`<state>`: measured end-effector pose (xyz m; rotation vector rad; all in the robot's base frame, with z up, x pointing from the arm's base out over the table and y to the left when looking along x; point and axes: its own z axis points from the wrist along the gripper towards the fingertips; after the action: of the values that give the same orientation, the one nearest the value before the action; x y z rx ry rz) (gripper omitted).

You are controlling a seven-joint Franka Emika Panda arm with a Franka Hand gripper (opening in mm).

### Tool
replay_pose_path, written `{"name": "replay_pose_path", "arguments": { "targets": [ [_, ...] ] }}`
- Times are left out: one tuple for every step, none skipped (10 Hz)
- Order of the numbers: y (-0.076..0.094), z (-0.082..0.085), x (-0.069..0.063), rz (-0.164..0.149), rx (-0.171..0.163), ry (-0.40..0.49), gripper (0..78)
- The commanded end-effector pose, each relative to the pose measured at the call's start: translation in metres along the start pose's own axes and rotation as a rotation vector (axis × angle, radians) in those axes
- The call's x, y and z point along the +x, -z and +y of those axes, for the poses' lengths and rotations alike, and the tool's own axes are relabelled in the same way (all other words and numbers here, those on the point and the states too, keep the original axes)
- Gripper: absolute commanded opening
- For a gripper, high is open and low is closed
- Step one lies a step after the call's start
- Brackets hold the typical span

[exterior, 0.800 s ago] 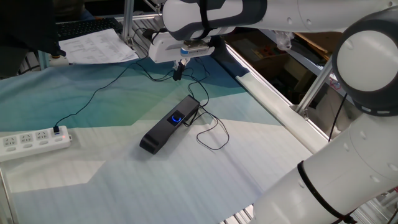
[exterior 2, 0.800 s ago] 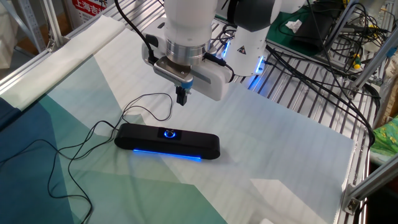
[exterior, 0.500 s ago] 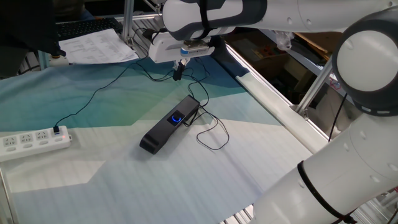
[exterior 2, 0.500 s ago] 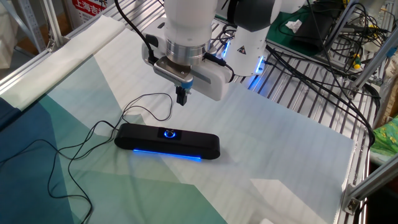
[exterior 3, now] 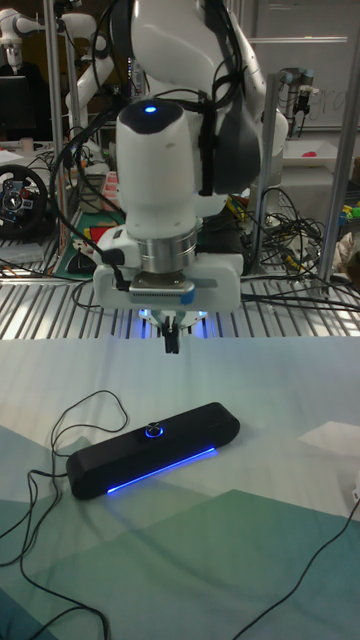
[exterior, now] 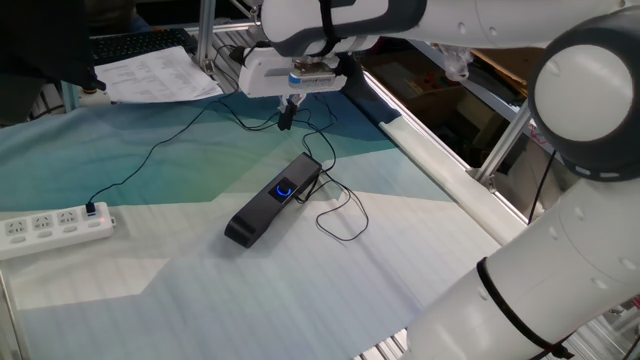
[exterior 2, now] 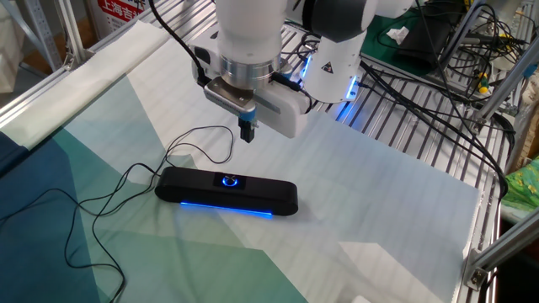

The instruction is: Turn the knob to increase the volume of the speaker

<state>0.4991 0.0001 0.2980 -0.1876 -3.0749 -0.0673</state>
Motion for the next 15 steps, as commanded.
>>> {"name": "replay_pose_path", "arguments": {
  "targets": [
    [0.0003, -0.0001, -0.0004, 0.045, -0.053, -0.077, 0.0],
    [0.0003, -0.0001, -0.0004, 0.042, -0.051, -0.073, 0.0],
    [0.0002, -0.0001, -0.0004, 0.044, -0.048, -0.076, 0.0],
    [0.0002, -0.0001, -0.0002, 0.047, -0.047, -0.076, 0.0],
    [0.0001, -0.0001, -0.0002, 0.055, -0.043, -0.084, 0.0],
    [0.0001, -0.0001, -0.0002, 0.059, -0.043, -0.083, 0.0],
    [0.0001, -0.0001, -0.0002, 0.061, -0.043, -0.086, 0.0],
    [-0.0001, -0.0001, -0.0001, 0.088, -0.041, -0.091, 0.0],
    [-0.0002, -0.0002, 0.0004, 0.093, -0.040, -0.092, 0.0],
    [-0.0002, -0.0002, 0.0004, 0.093, -0.040, -0.092, 0.0],
    [-0.0005, 0.0001, 0.0014, 0.094, -0.043, -0.103, 0.0],
    [-0.0004, 0.0005, 0.0015, 0.093, -0.042, -0.099, 0.0],
    [-0.0004, 0.0005, 0.0015, 0.087, -0.042, -0.093, 0.0],
    [-0.0004, 0.0005, 0.0015, 0.073, -0.045, -0.091, 0.0],
    [-0.0004, 0.0005, 0.0015, 0.055, -0.039, -0.106, 0.0]
  ]
}}
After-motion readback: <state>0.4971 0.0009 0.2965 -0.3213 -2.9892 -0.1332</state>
